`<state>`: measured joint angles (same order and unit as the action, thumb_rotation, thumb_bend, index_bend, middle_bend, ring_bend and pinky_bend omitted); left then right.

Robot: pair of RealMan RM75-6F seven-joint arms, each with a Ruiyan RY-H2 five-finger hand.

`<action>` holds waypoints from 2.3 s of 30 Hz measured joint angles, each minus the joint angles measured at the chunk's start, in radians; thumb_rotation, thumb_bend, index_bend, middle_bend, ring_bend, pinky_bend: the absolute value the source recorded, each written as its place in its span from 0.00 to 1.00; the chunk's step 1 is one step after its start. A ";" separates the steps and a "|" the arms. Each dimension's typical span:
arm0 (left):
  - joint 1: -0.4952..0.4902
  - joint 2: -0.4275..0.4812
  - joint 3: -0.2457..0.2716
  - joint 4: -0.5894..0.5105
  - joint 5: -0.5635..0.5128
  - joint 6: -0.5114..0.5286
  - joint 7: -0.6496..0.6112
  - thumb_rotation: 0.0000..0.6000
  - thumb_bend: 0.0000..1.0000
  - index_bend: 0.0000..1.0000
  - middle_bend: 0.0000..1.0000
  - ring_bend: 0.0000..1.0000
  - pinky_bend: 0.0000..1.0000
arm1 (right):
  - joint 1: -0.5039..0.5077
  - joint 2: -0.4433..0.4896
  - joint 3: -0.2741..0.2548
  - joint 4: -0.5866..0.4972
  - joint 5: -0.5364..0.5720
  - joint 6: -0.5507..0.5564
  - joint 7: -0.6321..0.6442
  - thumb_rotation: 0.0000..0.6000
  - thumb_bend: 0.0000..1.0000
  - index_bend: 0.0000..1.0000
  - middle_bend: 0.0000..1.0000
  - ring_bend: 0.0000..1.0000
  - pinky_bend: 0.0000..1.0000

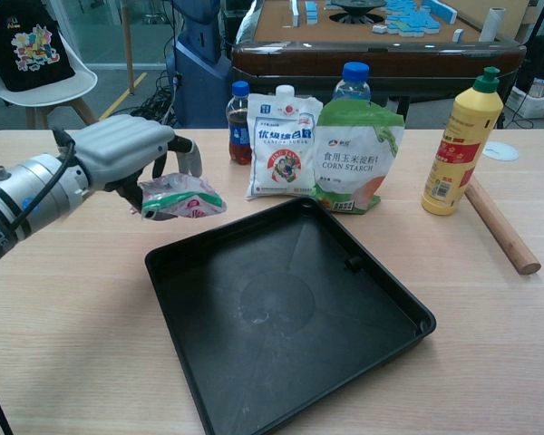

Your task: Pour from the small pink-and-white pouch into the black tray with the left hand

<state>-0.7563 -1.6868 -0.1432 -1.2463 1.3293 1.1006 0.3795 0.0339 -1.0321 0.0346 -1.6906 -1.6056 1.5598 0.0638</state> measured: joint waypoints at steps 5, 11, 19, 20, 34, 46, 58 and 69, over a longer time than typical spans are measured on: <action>0.008 -0.029 0.028 0.033 0.036 0.033 0.090 1.00 0.21 0.42 0.55 0.50 0.56 | -0.002 -0.002 -0.002 0.007 -0.003 0.004 0.009 1.00 0.19 0.16 0.24 0.06 0.09; 0.020 -0.068 0.046 0.090 0.061 0.074 0.205 1.00 0.21 0.42 0.55 0.50 0.56 | -0.004 -0.003 -0.003 0.014 -0.004 0.006 0.017 1.00 0.19 0.16 0.24 0.06 0.09; 0.037 -0.119 0.069 0.178 0.108 0.127 0.329 1.00 0.21 0.42 0.55 0.50 0.56 | -0.005 -0.006 -0.004 0.021 -0.005 0.008 0.023 1.00 0.19 0.16 0.24 0.06 0.09; 0.040 -0.125 0.071 0.188 0.114 0.132 0.345 1.00 0.21 0.42 0.55 0.50 0.56 | -0.005 -0.006 -0.004 0.021 -0.006 0.009 0.023 1.00 0.19 0.16 0.24 0.06 0.09; 0.061 -0.190 0.085 0.304 0.163 0.179 0.463 1.00 0.21 0.41 0.55 0.50 0.56 | -0.007 -0.003 -0.004 0.016 -0.006 0.011 0.020 1.00 0.19 0.16 0.24 0.06 0.09; 0.083 -0.256 0.094 0.419 0.199 0.216 0.568 1.00 0.21 0.41 0.55 0.50 0.56 | -0.008 -0.001 -0.004 0.015 -0.007 0.013 0.020 1.00 0.19 0.16 0.24 0.06 0.09; 0.086 -0.297 0.093 0.507 0.231 0.239 0.614 1.00 0.21 0.41 0.56 0.50 0.56 | -0.014 0.002 -0.005 0.010 -0.009 0.022 0.016 1.00 0.19 0.16 0.24 0.06 0.09; 0.093 -0.291 0.066 0.470 0.207 0.218 0.556 1.00 0.21 0.40 0.56 0.50 0.56 | -0.014 0.000 -0.003 0.012 -0.005 0.019 0.017 1.00 0.19 0.16 0.24 0.06 0.09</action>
<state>-0.6632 -1.9779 -0.0777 -0.7764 1.5367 1.3186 0.9359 0.0196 -1.0325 0.0312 -1.6789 -1.6101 1.5791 0.0803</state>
